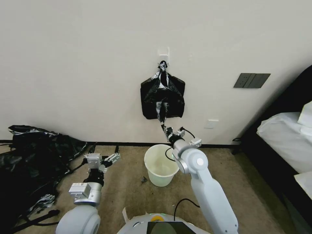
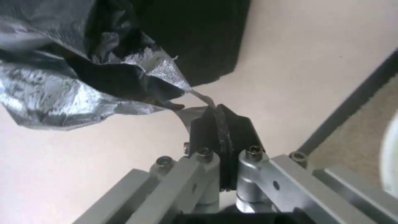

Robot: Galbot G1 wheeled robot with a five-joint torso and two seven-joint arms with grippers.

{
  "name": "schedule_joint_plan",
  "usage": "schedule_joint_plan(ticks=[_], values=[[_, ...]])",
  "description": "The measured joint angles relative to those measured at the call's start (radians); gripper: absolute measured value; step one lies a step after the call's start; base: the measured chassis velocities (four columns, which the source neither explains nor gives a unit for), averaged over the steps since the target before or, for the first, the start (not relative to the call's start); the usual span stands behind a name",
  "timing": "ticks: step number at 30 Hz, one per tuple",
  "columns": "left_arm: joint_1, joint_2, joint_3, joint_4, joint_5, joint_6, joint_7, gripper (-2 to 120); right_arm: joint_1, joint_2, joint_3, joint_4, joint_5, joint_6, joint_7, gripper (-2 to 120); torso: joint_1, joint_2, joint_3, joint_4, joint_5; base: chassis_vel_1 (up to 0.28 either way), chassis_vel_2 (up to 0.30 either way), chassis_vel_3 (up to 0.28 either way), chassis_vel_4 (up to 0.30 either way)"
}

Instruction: Place a trash bag onto the trash bin.

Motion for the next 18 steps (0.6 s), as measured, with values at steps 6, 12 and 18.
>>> schedule_joint_plan(ticks=[6, 12, 18], values=[[-0.009, 0.007, 0.000, 0.000, -0.007, 0.001, 0.000, 100, -0.062, -0.009, -0.002, 0.026, -0.009, -0.001, -0.003, 0, 0.000, 0.000, 0.000, 0.0000, 0.0000, 0.000, 0.000, 0.000, 0.000], [-0.018, 0.020, 0.000, 0.000, -0.015, 0.004, 0.000, 100, -0.077, -0.011, 0.001, 0.037, -0.024, -0.003, -0.010, 0, 0.000, 0.000, 0.000, 0.0000, -0.0001, 0.000, 0.000, 0.000, 0.000], [-0.052, 0.076, 0.000, 0.000, -0.051, 0.006, 0.000, 100, -0.034, -0.016, -0.009, 0.039, -0.095, -0.037, -0.080, 0, 0.000, 0.000, 0.000, 0.0000, -0.0002, 0.000, 0.000, 0.000, 0.000]])
